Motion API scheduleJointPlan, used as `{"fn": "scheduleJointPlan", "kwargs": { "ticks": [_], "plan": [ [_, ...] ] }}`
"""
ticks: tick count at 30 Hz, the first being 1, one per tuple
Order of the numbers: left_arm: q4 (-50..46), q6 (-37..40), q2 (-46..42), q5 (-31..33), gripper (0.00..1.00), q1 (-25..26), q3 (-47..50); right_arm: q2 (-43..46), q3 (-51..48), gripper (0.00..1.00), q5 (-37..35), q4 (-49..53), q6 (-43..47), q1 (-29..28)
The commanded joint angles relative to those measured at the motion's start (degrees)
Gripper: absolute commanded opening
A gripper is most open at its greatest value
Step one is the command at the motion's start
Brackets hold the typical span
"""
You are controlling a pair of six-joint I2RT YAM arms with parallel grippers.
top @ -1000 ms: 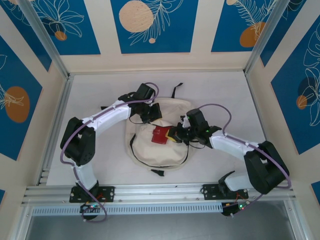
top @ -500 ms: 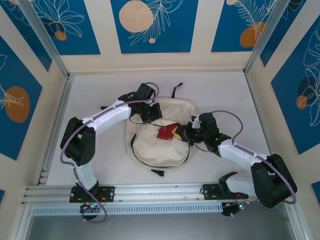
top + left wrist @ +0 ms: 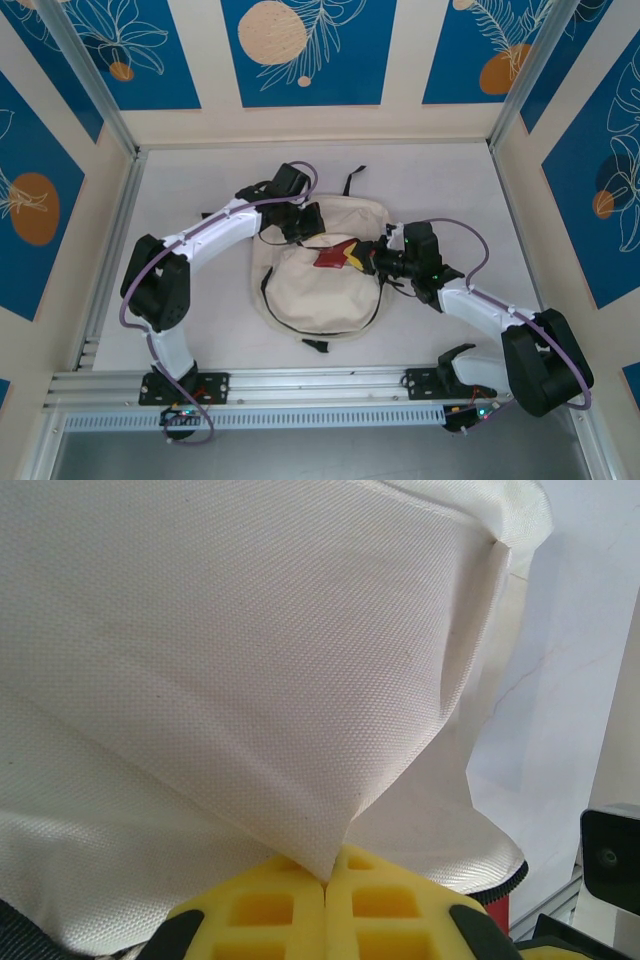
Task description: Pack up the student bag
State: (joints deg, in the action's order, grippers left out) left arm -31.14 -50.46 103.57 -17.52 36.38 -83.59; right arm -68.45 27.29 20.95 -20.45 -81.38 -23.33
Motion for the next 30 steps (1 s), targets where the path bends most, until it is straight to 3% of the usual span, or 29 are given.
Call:
{"fn": "scheduleJointPlan", "kwargs": {
  "ticks": [1,6,14,17,19,23,30],
  "plan": [
    [-1.57,0.99,-1.09,-1.55,0.02,-0.31,-2.19,0.48,1.29,0.00,-3.09,-4.62,1.05,0.89],
    [-1.17,0.47,-1.69,-1.64,0.01,-0.33,-2.45,-2.58,3.38,0.00,-0.20,-6.56,2.68,0.15],
    [0.20,-0.81,-3.88,-0.86,0.00,-0.52,-1.13,-4.81,1.52,0.00,-7.98,-3.70,3.47,0.97],
    [0.29,-0.87,-3.75,-1.11,0.00,-0.50,-1.18,-5.09,3.57,0.00,-9.96,1.99,4.85,0.91],
    [0.37,-0.96,-3.40,-1.20,0.00,-0.44,-1.22,-5.96,4.91,0.05,-9.55,4.99,5.54,0.88],
    [0.36,-0.96,-2.61,-1.36,0.00,-0.63,-1.22,-5.60,8.47,0.29,-9.70,18.65,6.49,-0.21],
    [0.29,-0.70,-1.97,-1.54,0.00,-0.87,-1.13,0.13,12.98,0.44,-13.09,38.54,12.74,-2.90]
  ]
}}
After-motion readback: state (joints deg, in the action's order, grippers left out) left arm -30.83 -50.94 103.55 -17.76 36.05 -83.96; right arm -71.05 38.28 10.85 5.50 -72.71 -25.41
